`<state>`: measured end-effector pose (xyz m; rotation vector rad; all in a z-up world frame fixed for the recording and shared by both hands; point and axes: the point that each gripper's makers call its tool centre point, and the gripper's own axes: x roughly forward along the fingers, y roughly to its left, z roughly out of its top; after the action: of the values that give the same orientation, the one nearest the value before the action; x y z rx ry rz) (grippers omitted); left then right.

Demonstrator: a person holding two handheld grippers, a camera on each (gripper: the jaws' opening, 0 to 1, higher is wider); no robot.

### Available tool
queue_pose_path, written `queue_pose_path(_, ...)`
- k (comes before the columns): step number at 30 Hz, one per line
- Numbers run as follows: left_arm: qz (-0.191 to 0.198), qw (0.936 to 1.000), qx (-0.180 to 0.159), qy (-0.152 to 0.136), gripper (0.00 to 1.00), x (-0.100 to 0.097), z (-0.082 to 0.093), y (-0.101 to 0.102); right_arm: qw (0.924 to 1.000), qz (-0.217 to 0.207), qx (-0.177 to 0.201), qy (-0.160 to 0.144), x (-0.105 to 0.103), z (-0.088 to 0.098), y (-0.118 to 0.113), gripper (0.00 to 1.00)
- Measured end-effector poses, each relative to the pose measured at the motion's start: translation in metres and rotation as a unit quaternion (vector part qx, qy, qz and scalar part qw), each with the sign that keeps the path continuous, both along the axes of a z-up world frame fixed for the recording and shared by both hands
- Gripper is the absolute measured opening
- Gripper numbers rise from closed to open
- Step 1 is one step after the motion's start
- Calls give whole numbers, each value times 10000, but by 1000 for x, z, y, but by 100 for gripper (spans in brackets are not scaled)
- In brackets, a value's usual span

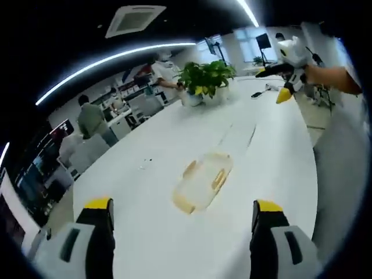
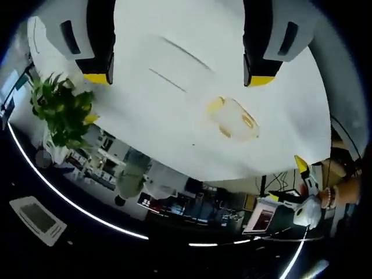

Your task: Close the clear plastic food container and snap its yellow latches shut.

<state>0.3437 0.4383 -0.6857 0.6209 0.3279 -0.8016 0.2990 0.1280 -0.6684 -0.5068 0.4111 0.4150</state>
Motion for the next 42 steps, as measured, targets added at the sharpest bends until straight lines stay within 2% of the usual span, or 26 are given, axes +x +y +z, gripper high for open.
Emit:
queue_pose_path(3,-171,9994,290,-72,94,18,0,-4,9991,254,-334,-38,16,1,7,91)
queue_pose_path(6,-349,9975,613,-19,94,36,-3,-5,9964,608,-581,66,34,-4,21,93)
queue_pose_path(8,-567,9947,822,262,94,42,-13,-7,9935,752,-831,210,46,-13,24,97)
queue_pose_path(10,-655,9929,874,461,93,49,-19,-9,9895,959,-1049,258,55,-19,30,95)
queue_pose_path(12,-803,9889,1079,639,93,57,-28,-10,9846,1177,-1254,323,66,-26,36,93)
queue_pose_path(13,-959,9851,1250,687,92,61,-33,-12,9802,1368,-1381,390,71,-30,41,93)
queue_pose_path(15,-1215,9799,1462,602,90,68,-39,-17,9722,1697,-1532,511,80,-38,50,91)
queue_pose_path(16,-1452,9752,1558,607,87,70,-45,-23,9677,1876,-1575,601,83,-43,54,88)
queue_pose_path(17,-1565,9718,1611,717,84,71,-51,-25,9627,2060,-1599,716,88,-49,57,86)
queue_pose_path(18,-1629,9681,1702,849,81,71,-58,-27,9547,2271,-1683,927,90,-58,61,83)
queue_pose_path(19,-1700,9649,1731,1005,80,71,-64,-29,9505,2331,-1766,1049,93,-62,63,81)
queue_pose_path(20,-1748,9616,1691,1273,81,71,-74,-33,9449,2448,-1858,1126,96,-67,67,80)
queue_pose_path(21,-1738,9586,1750,1420,86,73,-80,-32,9396,2567,-1938,1168,98,-70,71,81)
queue_pose_path(23,-1760,9526,1958,1523,90,80,-95,-32,9279,2867,-2044,1229,105,-80,82,81)
queue_pose_path(24,-1874,9477,2070,1544,88,83,-103,-32,9197,3018,-2053,1448,105,-89,86,80)
queue_pose_path(25,-1964,9422,2174,1624,86,83,-109,-30,9162,3093,-2053,1509,107,-94,90,79)
queue_pose_path(26,-2046,9377,2174,1780,84,82,-116,-31,9091,3241,-2075,1594,109,-101,95,78)
queue_pose_path(28,-2139,9296,2131,2115,82,78,-127,-31,9041,3275,-2128,1734,118,-115,100,76)
queue_pose_path(32,-2158,9259,2280,2100,80,89,-143,-31,8861,3526,-2082,2171,121,-139,110,81)
queue_pose_path(34,-2312,9181,2353,2196,76,85,-149,-31,8801,3469,-2119,2453,121,-150,109,77)
queue_pose_path(35,-2343,9151,2381,2259,75,83,-152,-31,8767,3508,-2169,2475,121,-152,110,75)
queue_pose_path(36,-2393,9114,2413,2319,75,80,-155,-31,8699,3644,-2154,2533,118,-156,112,72)
queue_pose_path(37,-2396,9121,2401,2303,75,81,-157,-32,8686,3665,-2166,2537,118,-159,114,72)
queue_pose_path(39,-2442,9093,2428,2337,75,79,-161,-32,8570,3806,-2165,2717,110,-164,116,72)
queue_pose_path(40,-2439,9095,2404,2355,75,80,-162,-33,8543,3797,-2164,2812,107,-166,115,72)
queue_pose_path(42,-2369,9108,2387,2395,78,84,-164,-32,8498,3840,-2299,2785,108,-171,116,71)
